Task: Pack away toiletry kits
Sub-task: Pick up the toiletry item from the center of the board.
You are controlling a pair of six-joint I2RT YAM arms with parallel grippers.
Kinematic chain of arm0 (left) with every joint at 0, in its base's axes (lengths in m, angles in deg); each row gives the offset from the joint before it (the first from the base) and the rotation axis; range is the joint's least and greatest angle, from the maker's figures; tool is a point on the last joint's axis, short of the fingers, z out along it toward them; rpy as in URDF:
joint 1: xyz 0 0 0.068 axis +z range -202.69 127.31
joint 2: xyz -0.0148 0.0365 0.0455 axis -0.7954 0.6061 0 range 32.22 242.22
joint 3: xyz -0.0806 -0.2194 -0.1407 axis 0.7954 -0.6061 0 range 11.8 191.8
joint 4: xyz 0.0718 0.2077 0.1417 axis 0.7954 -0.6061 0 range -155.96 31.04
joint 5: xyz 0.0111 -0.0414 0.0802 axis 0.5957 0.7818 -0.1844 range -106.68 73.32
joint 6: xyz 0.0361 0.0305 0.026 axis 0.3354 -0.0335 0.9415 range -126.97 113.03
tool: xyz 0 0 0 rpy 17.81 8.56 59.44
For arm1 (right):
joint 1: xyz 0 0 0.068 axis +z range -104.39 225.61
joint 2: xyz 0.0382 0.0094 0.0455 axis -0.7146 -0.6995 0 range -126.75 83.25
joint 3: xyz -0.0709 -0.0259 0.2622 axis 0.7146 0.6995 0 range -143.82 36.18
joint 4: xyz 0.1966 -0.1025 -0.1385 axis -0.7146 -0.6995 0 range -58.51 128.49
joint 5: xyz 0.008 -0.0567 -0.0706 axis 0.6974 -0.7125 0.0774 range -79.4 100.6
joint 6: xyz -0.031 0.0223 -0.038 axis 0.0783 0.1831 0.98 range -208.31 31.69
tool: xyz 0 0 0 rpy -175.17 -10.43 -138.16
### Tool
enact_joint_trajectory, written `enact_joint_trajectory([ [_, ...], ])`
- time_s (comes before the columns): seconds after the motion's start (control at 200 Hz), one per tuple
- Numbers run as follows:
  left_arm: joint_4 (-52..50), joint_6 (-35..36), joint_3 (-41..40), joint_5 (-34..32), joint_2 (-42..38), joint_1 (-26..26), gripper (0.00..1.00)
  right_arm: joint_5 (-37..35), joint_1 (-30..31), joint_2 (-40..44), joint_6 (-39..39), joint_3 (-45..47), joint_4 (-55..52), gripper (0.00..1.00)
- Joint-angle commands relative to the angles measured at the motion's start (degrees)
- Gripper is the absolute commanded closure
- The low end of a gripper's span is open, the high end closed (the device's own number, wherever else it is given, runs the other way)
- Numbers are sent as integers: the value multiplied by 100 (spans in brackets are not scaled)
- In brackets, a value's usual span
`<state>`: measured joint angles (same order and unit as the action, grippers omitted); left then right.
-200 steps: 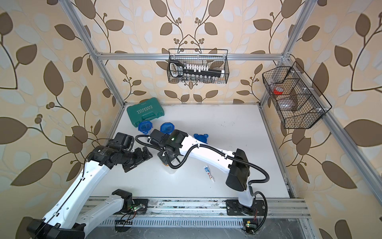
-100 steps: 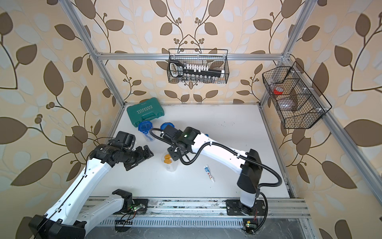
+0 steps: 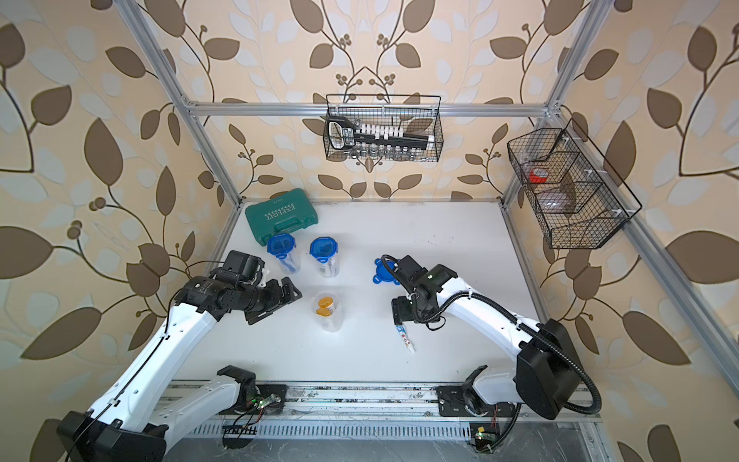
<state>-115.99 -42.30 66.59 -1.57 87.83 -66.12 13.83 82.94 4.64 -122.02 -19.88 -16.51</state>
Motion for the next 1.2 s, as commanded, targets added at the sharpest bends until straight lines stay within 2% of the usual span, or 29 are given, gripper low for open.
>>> enact_joint_trajectory([
  [0.0, 199, 105, 163, 212, -110, 24, 1, 329, -2, -196, -134, 331, 443, 17],
  [0.18, 245, 93, 151, 262, -177, 24, 1, 321, 2, -683, -36, 613, 818, 18],
  [0.395, 246, 115, 299, 324, -167, 23, 1, 364, 303, -1202, -86, 841, 1175, 24],
  [0.67, 168, 166, 507, 260, -104, 25, 1, 392, 571, -1102, -302, 1170, 1318, 57],
  [0.795, 158, 167, 523, 250, -75, 25, 1, 399, 607, -1071, -267, 1194, 1334, 69],
  [1.025, 236, 193, 732, 734, 75, 25, 1, 210, 768, -259, 130, 983, 1866, 89],
  [1.2, 277, 202, 900, 1500, 271, -14, 2, 321, 904, 847, 460, 1052, 2811, 92],
])
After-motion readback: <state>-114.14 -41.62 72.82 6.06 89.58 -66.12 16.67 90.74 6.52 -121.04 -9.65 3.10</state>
